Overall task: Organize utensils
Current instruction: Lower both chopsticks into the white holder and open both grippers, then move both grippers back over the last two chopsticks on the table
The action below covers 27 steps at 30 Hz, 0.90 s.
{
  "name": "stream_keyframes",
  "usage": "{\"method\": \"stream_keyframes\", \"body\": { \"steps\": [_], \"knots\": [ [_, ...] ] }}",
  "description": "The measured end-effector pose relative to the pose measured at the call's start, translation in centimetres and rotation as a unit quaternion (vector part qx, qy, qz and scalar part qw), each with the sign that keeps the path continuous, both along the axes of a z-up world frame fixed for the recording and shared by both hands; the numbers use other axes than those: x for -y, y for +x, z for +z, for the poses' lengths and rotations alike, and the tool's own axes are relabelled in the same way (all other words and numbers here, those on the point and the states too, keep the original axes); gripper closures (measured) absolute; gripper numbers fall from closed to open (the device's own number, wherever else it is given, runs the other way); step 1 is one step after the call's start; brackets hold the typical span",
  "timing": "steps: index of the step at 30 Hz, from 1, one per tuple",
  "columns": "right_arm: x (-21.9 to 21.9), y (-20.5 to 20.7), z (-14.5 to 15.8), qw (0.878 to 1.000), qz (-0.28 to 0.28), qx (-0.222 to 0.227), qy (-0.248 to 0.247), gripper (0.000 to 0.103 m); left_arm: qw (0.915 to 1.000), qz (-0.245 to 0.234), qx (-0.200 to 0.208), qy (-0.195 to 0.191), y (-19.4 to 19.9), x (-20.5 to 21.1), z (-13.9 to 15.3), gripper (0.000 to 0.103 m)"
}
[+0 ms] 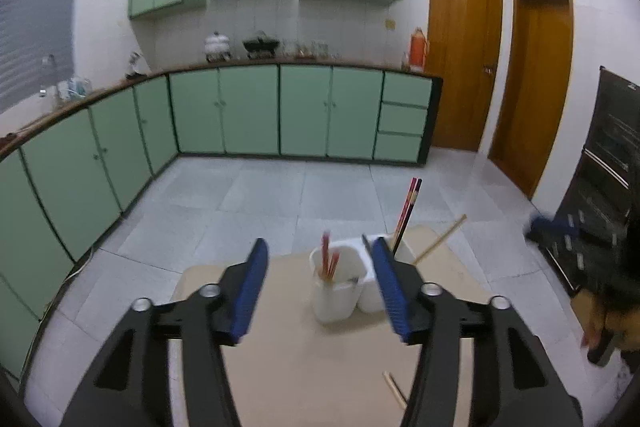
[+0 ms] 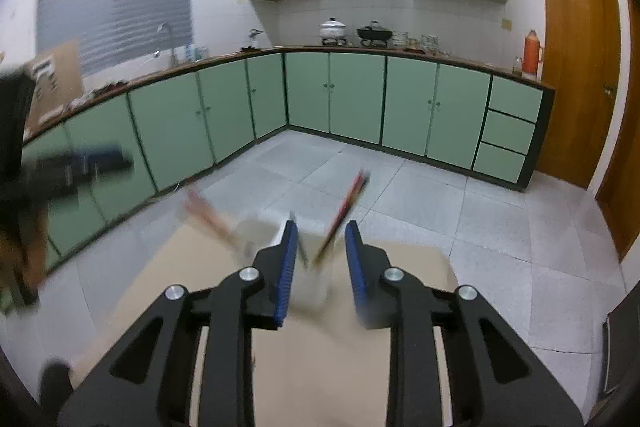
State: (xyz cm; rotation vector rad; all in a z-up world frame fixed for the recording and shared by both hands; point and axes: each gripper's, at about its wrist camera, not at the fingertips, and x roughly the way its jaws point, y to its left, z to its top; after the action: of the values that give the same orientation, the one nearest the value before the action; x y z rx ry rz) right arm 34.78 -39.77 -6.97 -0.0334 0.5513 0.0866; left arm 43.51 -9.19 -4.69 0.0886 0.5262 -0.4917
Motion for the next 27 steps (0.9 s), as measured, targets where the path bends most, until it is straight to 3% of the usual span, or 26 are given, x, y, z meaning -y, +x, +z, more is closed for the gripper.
{"method": "stream_keyframes", "body": {
  "steps": [4,10,14,18,22,27],
  "knots": [
    [-2.6,-9.0,-8.6,0.999,0.016,-0.023,-0.021,0.078,0.9992,0.029,0.026,-0.003,-6.8,-3.2,-3.5,0.035],
    [-8.0,-17.0,-18.6,0.995,0.045,-0.083,-0.016,0.078,0.9973,0.069,0.025,0.002,-15.1,-5.7,-11.2,0.034],
    [-11.0,-18.7,-21.0,0.993,0.064,-0.098,-0.029,0.079,0.9966,0.081,0.014,0.002,-17.7,-6.6,-13.6,0.033],
    [-12.1,-18.6,-21.3,0.992,0.072,-0.1,-0.027,0.079,0.9958,0.09,-0.013,-0.009,-18.2,-7.3,-14.7,0.032],
    [-11.6,-17.6,-21.8,0.992,0.068,-0.107,-0.023,0.08,0.9968,0.079,-0.014,0.0,-18.6,-6.6,-15.1,0.032],
    [-10.3,-17.9,-21.6,0.992,0.058,-0.112,-0.01,0.09,0.9975,0.068,-0.018,-0.001,-18.9,-5.3,-15.5,0.032]
  ]
}}
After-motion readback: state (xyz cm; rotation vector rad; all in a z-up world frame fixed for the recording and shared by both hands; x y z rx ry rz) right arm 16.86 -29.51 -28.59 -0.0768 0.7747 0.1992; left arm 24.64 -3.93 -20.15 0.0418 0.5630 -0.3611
